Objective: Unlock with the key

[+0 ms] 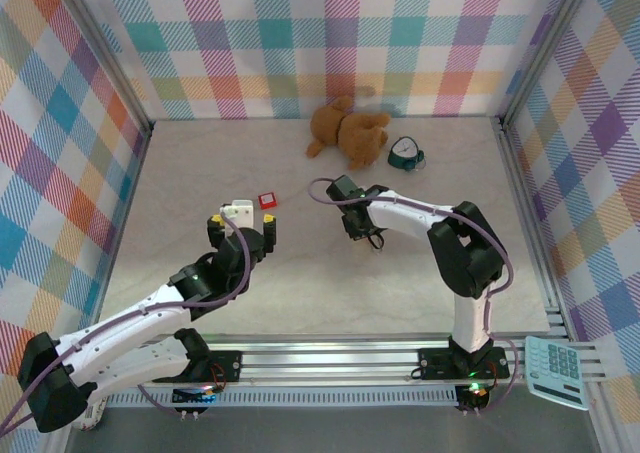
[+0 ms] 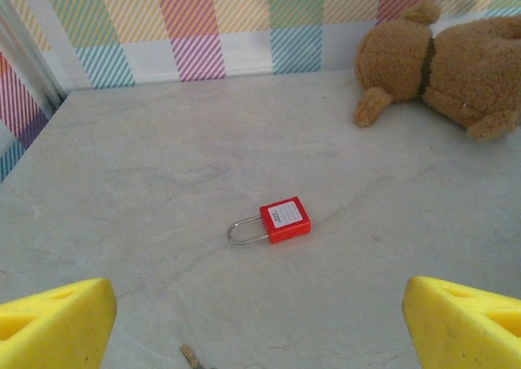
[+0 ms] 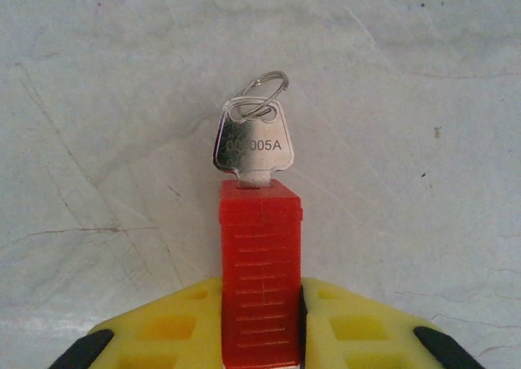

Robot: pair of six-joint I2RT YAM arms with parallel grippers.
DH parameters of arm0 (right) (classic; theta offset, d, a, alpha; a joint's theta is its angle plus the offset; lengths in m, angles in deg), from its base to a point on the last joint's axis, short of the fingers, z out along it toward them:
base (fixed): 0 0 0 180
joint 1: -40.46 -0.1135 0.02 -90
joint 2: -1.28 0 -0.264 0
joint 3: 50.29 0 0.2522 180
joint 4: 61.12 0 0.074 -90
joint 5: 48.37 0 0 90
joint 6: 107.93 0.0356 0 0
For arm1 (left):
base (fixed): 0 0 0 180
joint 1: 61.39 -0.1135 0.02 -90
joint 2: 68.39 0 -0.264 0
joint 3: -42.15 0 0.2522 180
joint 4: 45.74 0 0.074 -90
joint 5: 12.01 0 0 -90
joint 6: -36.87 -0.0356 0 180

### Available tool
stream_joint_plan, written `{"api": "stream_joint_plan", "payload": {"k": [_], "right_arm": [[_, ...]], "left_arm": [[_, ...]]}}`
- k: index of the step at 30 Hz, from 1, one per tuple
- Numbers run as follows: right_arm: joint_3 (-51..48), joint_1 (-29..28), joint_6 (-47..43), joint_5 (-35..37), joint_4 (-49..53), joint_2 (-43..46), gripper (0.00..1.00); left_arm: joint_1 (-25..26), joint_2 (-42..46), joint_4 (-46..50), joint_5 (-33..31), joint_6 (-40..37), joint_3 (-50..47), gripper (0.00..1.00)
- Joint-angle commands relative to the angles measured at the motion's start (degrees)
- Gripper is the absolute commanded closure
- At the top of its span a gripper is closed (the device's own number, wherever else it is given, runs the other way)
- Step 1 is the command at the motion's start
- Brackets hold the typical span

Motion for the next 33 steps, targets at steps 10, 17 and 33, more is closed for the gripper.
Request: {"api": "stream_joint_plan", "payload": {"k": [10,17,33], "right_arm": [[5.8,-8.3,0.0,19.4,7.7,-10.0,0.78],[9.2,-12.3,1.6,19.9,10.1,-13.4,0.69],[7.2,-13.7,2.8,1.2,5.8,-2.6,0.31]], "left_arm": [[-0.6,2.9,-2.7,-1.1,-0.3,-3.1,0.1],[-0.6,5.4,-2.1,-2.9,0.3,-3.6,0.1],[-1.0,11.6,6.0,-8.7,2.2,1.8,0.06]]}}
